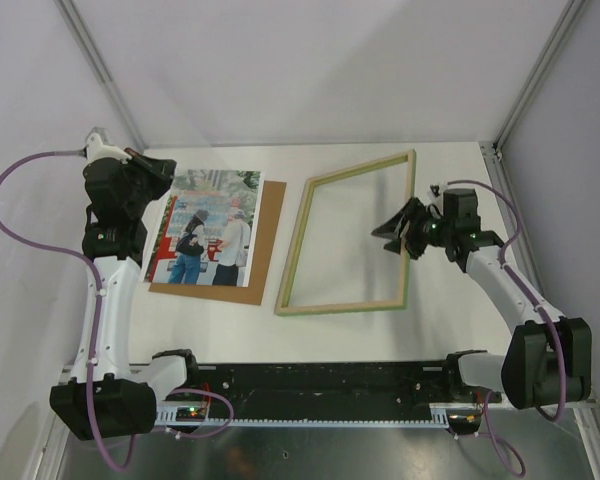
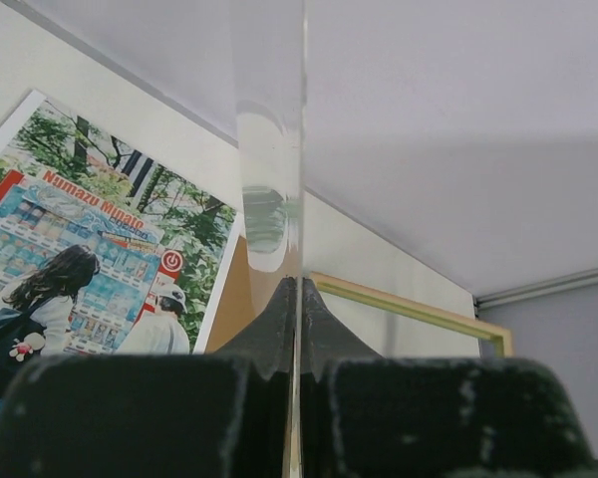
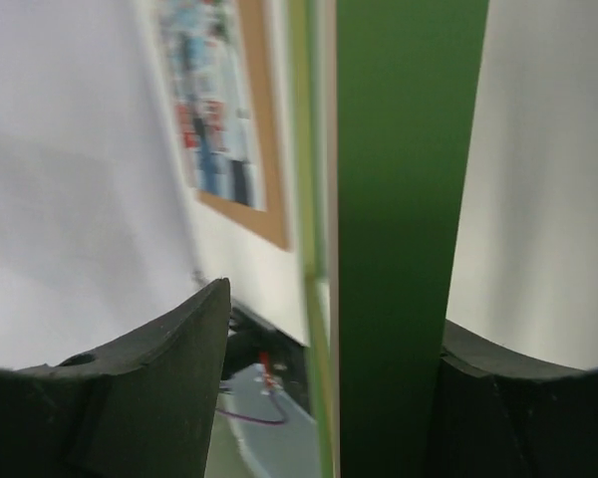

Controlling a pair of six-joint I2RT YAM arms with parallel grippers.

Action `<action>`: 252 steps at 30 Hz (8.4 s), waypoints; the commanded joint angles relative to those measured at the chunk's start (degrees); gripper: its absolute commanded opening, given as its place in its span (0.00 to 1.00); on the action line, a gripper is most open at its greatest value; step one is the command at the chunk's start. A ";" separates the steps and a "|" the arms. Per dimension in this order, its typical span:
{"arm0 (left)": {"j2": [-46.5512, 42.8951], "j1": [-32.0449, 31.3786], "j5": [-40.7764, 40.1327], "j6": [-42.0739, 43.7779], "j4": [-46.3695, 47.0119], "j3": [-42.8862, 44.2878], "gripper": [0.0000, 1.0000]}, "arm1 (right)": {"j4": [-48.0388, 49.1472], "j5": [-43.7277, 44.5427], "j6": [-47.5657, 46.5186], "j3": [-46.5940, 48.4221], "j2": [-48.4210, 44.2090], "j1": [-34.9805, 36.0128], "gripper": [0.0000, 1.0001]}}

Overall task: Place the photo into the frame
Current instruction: Turn over the frame body, then place the object at the center of the board, then adjust the frame body at the center of the board, then move the frame body to the center of the board, then place the glass panel in the frame body.

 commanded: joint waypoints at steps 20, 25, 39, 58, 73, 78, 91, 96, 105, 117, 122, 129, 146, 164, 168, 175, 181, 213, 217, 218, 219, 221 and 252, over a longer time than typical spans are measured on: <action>-1.26 0.57 8.36 1.83 2.18 -1.05 0.00 | -8.57 31.88 -16.96 -12.61 5.12 -2.69 0.64; -1.08 0.52 9.51 1.78 2.23 -1.22 0.00 | -10.04 41.93 -16.31 -9.78 8.33 0.74 0.63; 1.13 0.57 17.18 2.77 2.26 0.59 0.00 | -11.07 54.19 -24.11 4.18 27.63 9.44 0.14; 5.04 0.57 25.95 1.31 2.26 2.27 0.00 | -6.24 62.33 -44.91 14.66 39.94 17.55 0.00; 5.39 0.53 29.13 1.27 2.25 -0.17 0.00 | -7.25 59.15 -46.50 16.12 39.85 17.86 0.14; 6.69 0.41 31.66 -0.09 2.53 -0.21 0.00 | -10.77 56.01 -43.95 18.66 36.15 16.98 0.53; 10.15 -3.94 36.03 -4.28 4.25 -1.71 0.00 | -18.35 43.31 -27.35 24.89 28.15 4.12 0.61; 12.32 -8.31 35.62 -5.94 5.51 -1.11 0.00 | -15.76 39.87 -23.70 22.28 25.89 1.38 0.61; 18.86 -15.03 35.72 -9.87 10.13 -0.45 0.00 | -11.02 37.44 -18.45 18.37 29.46 -3.82 0.48; 26.94 -17.69 39.35 -20.12 26.87 -5.44 0.00 | -6.35 33.36 -16.91 12.41 32.02 0.13 0.41; 29.84 -18.65 40.23 -21.21 30.28 -6.27 0.00 | -5.71 33.40 -16.29 10.58 31.02 3.01 0.41; 33.16 -19.42 41.68 -22.27 33.13 -7.15 0.00 | -5.42 33.03 -16.36 8.61 29.53 4.73 0.41; 39.26 -19.49 45.52 -23.35 36.01 -6.47 0.00 | -5.41 33.03 -17.52 6.97 27.44 4.48 0.41; 43.00 -19.75 46.24 -23.84 38.42 -5.17 0.00 | -5.04 31.58 -18.54 6.59 27.59 3.47 0.42; 42.43 -19.77 46.70 -23.71 38.60 -4.91 0.00 | -5.54 31.72 -19.03 6.53 26.64 2.71 0.42; 40.75 -19.77 47.47 -24.24 38.82 -4.42 0.00 | -6.96 29.82 -20.13 6.49 24.67 -1.27 0.45; 38.81 -19.76 47.85 -24.25 38.83 -5.23 0.00 | -8.26 29.22 -20.92 5.34 21.67 -2.61 0.46; 41.13 -20.17 45.71 -25.67 41.33 -4.62 0.00 | -1.37 23.23 -19.51 4.08 23.44 -2.48 0.46; 41.69 -20.22 45.79 -25.95 41.95 -4.58 0.00 | -1.14 23.14 -19.52 4.07 23.78 -2.43 0.46; 41.89 -20.24 45.82 -26.02 42.10 -4.53 0.00 | -1.14 23.14 -19.47 4.07 23.85 -2.43 0.46; 42.07 -20.20 45.83 -26.01 42.22 -4.45 0.00 | -1.06 23.13 -19.49 4.03 23.89 -2.47 0.46; 42.35 -20.20 45.84 -26.11 42.44 -4.34 0.00 | -0.95 23.13 -19.51 4.00 24.11 -2.44 0.46; 47.81 -20.23 46.71 -26.26 45.55 -3.02 0.00 | 0.07 22.61 -19.77 4.01 26.76 -2.10 0.45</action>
